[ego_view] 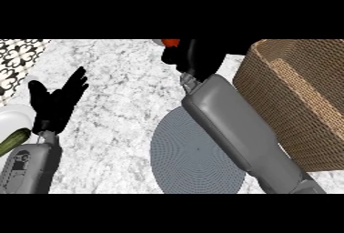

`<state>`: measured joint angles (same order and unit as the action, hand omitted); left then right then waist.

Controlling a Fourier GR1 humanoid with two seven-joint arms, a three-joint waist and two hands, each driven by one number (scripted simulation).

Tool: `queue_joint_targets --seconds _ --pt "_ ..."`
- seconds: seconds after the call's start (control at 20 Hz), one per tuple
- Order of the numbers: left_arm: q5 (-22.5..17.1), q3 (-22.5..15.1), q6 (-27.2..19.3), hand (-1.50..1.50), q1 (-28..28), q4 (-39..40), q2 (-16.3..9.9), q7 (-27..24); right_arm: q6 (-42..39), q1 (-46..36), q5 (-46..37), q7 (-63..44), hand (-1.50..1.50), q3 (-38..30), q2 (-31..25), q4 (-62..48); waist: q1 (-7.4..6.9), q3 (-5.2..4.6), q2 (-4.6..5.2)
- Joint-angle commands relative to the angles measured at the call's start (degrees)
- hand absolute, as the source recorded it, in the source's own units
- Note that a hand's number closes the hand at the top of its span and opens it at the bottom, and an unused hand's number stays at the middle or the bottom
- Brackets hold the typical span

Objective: Pick the tomato from the placemat and place it in the basket

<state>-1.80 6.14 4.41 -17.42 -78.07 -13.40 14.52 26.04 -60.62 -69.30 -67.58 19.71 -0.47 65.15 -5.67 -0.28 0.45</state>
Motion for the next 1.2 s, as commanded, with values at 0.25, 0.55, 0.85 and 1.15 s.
queue_joint_targets --seconds 0.25,0.55,0.85,1.15 --pt "0.1 1.4 -0.4 0.0 0.1 2.5 -0.4 -2.8 -0.7 -19.2 -6.9 -15.1 1.5 -9.7 0.4 -15.2 1.53 -0.02 0.37" --pt "-0.5 1.7 0.0 0.0 3.9 -0.3 -0.6 -1.8 -3.5 -21.3 -13.2 -15.2 1.5 -15.8 -1.6 -22.9 3.26 0.13 -0.3" --pt "-0.9 3.4 -0.3 0.0 2.5 0.9 -1.6 -2.0 0.6 -18.3 -17.3 -13.9 1.5 -20.1 -2.8 -26.3 4.72 0.21 -0.11" --pt "-0.5 3.6 -0.9 0.0 5.0 -1.1 -1.5 -2.0 0.7 -14.1 -17.5 -8.5 1.5 -24.4 -5.1 -23.0 5.65 0.28 -0.59"
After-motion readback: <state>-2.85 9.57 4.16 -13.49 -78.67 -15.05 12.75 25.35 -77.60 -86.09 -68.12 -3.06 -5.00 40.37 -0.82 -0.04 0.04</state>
